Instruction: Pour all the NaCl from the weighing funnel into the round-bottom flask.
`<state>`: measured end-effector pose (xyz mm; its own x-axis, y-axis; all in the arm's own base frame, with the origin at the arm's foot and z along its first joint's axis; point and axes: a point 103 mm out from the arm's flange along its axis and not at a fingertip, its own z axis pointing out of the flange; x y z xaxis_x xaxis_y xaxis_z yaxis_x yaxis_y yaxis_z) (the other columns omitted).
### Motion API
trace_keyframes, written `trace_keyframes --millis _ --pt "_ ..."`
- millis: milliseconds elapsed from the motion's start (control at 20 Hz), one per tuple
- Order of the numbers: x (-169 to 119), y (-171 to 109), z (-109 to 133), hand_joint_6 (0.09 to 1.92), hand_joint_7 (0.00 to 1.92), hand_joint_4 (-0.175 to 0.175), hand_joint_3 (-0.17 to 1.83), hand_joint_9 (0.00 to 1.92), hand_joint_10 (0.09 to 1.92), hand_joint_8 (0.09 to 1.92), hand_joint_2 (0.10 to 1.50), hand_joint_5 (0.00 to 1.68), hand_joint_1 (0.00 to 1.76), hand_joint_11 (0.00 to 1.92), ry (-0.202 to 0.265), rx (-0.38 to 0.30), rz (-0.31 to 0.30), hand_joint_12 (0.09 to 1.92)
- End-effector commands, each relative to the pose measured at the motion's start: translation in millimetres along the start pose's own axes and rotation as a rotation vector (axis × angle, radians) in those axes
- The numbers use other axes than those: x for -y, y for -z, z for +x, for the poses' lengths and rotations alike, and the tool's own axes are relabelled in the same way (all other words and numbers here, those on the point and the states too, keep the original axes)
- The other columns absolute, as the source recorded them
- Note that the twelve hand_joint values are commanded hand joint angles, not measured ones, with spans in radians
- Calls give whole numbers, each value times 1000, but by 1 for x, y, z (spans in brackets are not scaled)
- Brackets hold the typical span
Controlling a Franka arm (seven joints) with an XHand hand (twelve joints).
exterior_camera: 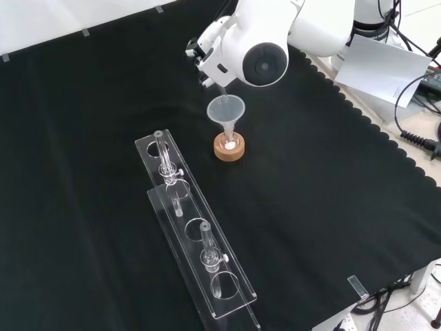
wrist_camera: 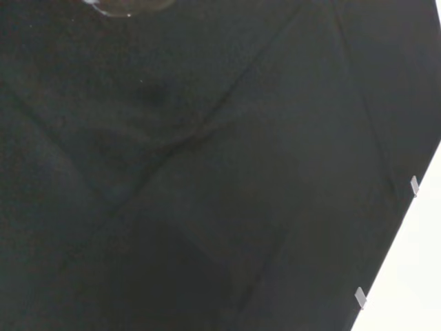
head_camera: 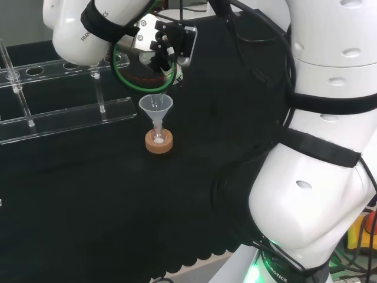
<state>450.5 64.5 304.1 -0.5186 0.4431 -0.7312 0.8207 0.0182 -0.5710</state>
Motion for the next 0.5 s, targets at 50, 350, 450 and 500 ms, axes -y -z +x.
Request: trace_keyframes --millis 50,350,450,500 --pt "0 6 1 879 1218 175 61 1439 87 373 1041 1078 1053 1194 -8 31 10 789" --pt "-1 12 4 878 1218 175 65 1439 87 374 1039 1079 1053 1195 -27 73 32 788" --pt "-2 13 5 877 1218 175 66 1440 87 374 1038 1080 1053 1195 -31 85 41 788" --pt "-2 13 6 877 1218 175 67 1440 87 374 1038 1080 1054 1195 -29 94 46 787"
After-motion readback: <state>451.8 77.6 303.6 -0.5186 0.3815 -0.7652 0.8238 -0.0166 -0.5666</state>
